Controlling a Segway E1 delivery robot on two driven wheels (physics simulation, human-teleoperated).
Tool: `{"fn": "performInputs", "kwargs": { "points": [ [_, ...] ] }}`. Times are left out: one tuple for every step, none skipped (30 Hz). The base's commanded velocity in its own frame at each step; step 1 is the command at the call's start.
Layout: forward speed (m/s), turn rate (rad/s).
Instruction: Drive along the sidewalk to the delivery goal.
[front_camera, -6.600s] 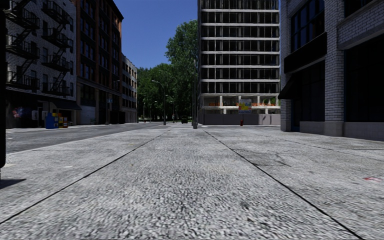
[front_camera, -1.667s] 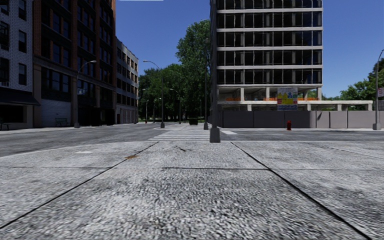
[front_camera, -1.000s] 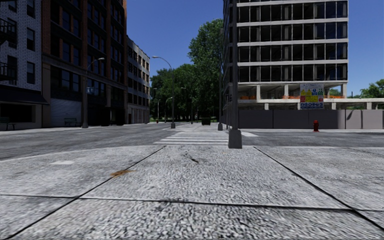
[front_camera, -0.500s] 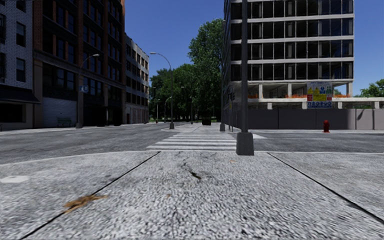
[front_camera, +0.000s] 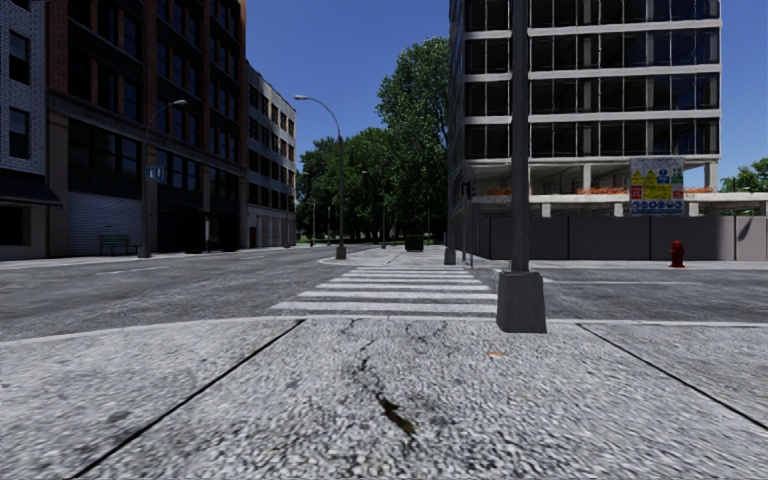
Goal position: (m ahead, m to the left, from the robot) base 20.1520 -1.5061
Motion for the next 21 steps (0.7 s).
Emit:
{"fn": "performInputs", "kwargs": {
  "points": [
    [2.0,0.0],
    [2.0,0.0],
    [2.0,0.0],
    [2.0,0.0],
    [2.0,0.0],
    [2.0,0.0],
    [2.0,0.0],
    [2.0,0.0],
    [2.0,0.0],
    [2.0,0.0],
    [2.0,0.0],
    [2.0,0.0],
    [2.0,0.0],
    [2.0,0.0],
    [2.0,0.0],
    [2.0,0.0],
    [2.0,0.0],
    [2.0,0.0],
    [2.0,0.0],
    [2.0,0.0],
    [2.0,0.0]
  ]
}}
